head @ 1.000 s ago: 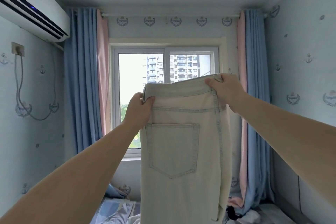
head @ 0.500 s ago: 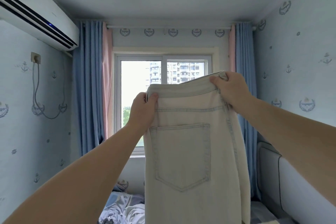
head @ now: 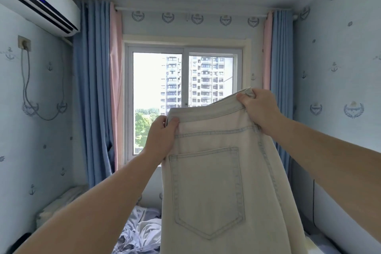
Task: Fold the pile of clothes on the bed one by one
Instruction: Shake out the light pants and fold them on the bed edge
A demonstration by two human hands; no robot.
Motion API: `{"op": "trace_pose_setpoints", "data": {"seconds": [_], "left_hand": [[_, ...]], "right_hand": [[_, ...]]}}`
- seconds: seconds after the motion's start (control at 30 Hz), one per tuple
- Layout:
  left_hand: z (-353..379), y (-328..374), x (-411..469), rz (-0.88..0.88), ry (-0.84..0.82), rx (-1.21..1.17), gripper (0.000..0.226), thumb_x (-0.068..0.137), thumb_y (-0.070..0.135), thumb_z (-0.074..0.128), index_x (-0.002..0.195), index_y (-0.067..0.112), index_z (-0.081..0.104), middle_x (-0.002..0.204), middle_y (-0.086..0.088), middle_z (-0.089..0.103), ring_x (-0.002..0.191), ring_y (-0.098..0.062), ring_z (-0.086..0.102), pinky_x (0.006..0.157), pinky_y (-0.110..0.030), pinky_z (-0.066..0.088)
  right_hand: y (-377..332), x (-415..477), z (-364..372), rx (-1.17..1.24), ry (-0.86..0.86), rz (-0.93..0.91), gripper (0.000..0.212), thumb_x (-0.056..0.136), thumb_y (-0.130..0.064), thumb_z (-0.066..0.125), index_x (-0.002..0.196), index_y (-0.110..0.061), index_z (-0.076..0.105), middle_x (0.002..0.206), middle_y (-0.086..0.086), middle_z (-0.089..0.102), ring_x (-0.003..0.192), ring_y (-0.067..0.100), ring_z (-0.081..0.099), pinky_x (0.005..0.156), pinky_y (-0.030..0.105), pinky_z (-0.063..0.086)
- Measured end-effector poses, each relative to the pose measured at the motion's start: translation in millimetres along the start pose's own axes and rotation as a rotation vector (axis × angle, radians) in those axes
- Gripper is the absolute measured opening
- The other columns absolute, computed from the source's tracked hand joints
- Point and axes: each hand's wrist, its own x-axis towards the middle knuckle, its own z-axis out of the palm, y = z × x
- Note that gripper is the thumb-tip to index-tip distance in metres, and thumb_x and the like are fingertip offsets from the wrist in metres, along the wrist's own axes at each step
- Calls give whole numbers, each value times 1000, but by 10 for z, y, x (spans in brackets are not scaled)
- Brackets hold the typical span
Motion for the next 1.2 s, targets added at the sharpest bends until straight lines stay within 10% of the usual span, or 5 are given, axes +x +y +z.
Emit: {"op": "trace_pose_setpoints", "data": {"seconds": [0.37,0.73,0.9,1.0,1.2], "left_hand": [[88,-3426,662,-323,-107,105,21,100,21,58,83,10,51,69,2,49,58,-10,44,52,-21,39],[137,-7345,476,-546,-220,484,11,98,23,59,90,18,54,84,-5,63,83,-31,61,80,-49,52],[348,-8499,468,-623,-167,522,12,99,26,57,89,20,53,83,-2,64,81,-30,62,80,-48,54],[457,-8961,483,-676,-94,427,21,101,20,54,122,19,56,121,-3,66,115,-29,62,101,-38,49],[419,-9221,-307,-684,-501,583,73,103,43,48,161,35,4,169,5,-7,156,-17,-1,125,-39,7]], "right_hand": [[3001,83,1974,-132,-179,351,39,94,-28,70,90,8,58,71,10,53,63,21,49,58,33,43],[6510,-716,3924,-436,-364,523,41,91,-31,72,70,-2,51,61,-1,40,61,16,35,58,35,28],[7546,-857,4583,-416,-303,640,31,89,-28,73,72,-8,58,66,1,57,60,22,60,64,36,52],[7949,-936,4877,-228,-312,686,6,92,-13,69,95,-19,68,113,10,72,92,19,72,85,33,55],[8154,-1787,4765,-276,-742,695,75,97,-36,63,158,-35,20,168,-8,10,154,13,10,125,39,15]]}}
